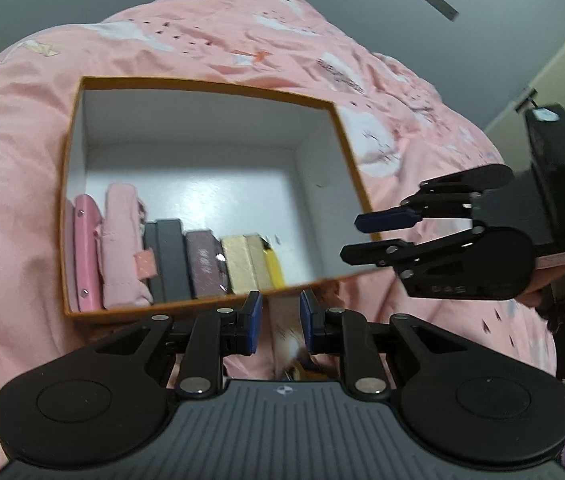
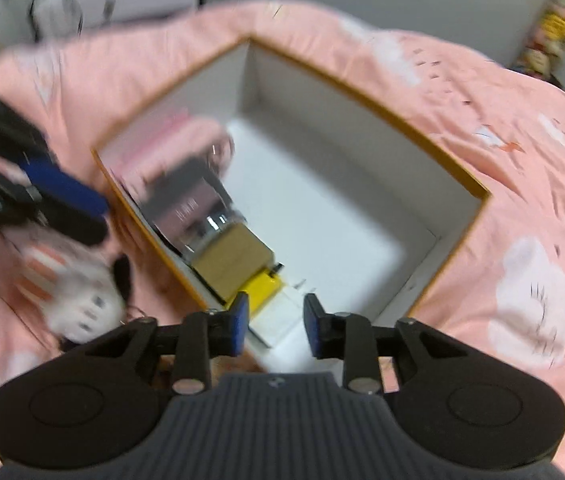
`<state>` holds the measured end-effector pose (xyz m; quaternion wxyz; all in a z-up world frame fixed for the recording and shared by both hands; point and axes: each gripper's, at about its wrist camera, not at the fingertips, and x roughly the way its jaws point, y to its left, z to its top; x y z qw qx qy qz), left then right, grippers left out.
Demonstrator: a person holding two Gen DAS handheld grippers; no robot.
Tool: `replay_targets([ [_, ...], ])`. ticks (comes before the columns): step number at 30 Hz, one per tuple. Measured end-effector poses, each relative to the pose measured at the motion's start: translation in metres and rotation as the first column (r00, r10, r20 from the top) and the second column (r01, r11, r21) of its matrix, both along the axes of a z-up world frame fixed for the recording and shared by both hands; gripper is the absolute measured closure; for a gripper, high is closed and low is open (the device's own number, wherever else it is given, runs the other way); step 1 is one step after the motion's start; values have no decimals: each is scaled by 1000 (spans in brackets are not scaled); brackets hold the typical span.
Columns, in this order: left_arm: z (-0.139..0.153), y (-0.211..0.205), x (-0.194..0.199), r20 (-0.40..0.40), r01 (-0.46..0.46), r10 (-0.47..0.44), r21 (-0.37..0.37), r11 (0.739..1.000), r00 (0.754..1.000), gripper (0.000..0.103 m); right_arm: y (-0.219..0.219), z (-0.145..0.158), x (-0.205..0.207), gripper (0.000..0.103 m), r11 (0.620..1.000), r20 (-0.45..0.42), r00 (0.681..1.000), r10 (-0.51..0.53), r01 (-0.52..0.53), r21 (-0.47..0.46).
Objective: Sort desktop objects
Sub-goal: 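Withdraw both tools from the box and move down toward items in front, then move left tool toward the plush keychain while right tool grasps the pink hair dryer handle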
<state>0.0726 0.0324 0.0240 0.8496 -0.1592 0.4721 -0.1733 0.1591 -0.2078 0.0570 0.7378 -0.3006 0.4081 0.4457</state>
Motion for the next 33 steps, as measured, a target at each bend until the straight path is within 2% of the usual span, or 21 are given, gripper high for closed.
replay_targets([
  [2, -2, -6, -5, -11, 23, -23, 10, 1000, 1000, 81, -6, -6, -26, 69, 995, -8, 998, -68, 68, 66],
  [5, -10, -14, -10, -36, 39, -38, 22, 999, 999, 81, -35, 2, -46, 69, 979, -11, 987, -162, 162, 127],
  [7, -16, -17, -10, -54, 44, -43, 31, 999, 998, 81, -30, -50, -63, 69, 965, -22, 975, -222, 223, 140],
  [8, -19, -19, -10, -63, 47, -45, 33, 998, 997, 81, -37, -39, -69, 69, 956, -38, 966, -256, 259, 137],
  [11, -26, -24, -11, -91, 60, -56, 44, 997, 994, 80, -33, -67, -77, 69, 940, -89, 944, -317, 326, 105],
  [14, -28, -24, -15, -97, 52, -47, 55, 997, 994, 80, -19, -95, -78, 69, 928, -88, 927, -364, 370, 54],
  [19, -32, -18, -14, -115, 13, -6, 62, 998, 993, 80, -3, -115, -76, 69, 882, -132, 878, -460, 469, 39],
  [23, -38, -19, -13, -128, 7, 2, 65, 998, 992, 80, 6, -125, -74, 69, 855, -110, 851, -514, 518, 17],
  [27, -48, -25, -10, -158, 20, -9, 69, 997, 987, 80, 17, -138, -80, 68, 845, -77, 842, -534, 535, -1],
  [33, -56, -27, -9, -187, 12, 5, 85, 996, 982, 80, 35, -151, -96, 70, 858, 73, 859, -507, 511, -53],
])
